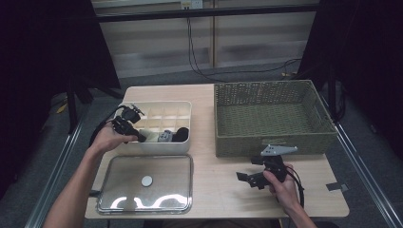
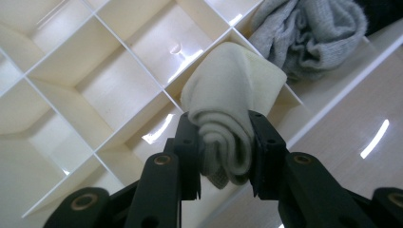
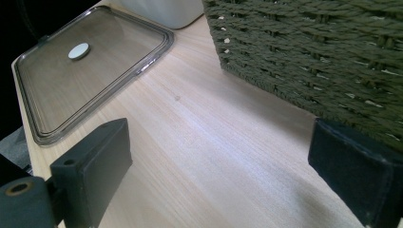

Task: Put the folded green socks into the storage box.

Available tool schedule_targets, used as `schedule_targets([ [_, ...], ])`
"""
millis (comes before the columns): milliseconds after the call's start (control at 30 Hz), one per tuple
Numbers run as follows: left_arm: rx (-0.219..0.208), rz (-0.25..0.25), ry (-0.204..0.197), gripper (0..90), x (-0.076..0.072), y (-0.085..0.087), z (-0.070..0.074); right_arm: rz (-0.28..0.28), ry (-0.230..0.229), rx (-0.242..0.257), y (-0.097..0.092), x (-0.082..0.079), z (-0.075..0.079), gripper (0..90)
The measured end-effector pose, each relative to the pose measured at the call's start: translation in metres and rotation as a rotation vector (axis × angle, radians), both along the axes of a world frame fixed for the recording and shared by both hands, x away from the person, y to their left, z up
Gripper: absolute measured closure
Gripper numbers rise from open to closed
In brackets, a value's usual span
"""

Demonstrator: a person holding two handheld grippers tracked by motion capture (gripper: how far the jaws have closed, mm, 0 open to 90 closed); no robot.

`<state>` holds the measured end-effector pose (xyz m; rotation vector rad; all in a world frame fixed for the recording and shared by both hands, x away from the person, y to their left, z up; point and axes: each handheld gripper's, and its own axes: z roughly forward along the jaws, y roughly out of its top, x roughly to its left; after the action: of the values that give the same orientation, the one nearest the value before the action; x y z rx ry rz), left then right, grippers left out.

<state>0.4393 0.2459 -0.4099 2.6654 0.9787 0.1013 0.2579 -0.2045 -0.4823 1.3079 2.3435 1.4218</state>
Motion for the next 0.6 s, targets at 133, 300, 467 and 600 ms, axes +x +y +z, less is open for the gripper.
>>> schedule_targets([
  [133,0.002,0.013,-0.005,68.9,0.0000,-0.0018,-0.0059,-0.002,0.001,-0.002,-0.0003,0.0002,0.0000,6.8],
  [300,-0.018,0.036,-0.018,64.8,0.0009,-0.0025,-0.0052,-0.002,0.001,-0.006,0.0010,0.0010,-0.0008,6.7],
  [467,-0.064,0.044,-0.040,65.5,0.0025,-0.0024,-0.0017,0.000,0.003,-0.005,0.0010,0.0014,-0.0013,6.6],
  [600,-0.068,0.040,-0.029,68.0,0.0062,-0.0053,-0.0055,0.008,0.009,-0.011,0.0026,0.0012,-0.0019,6.9],
])
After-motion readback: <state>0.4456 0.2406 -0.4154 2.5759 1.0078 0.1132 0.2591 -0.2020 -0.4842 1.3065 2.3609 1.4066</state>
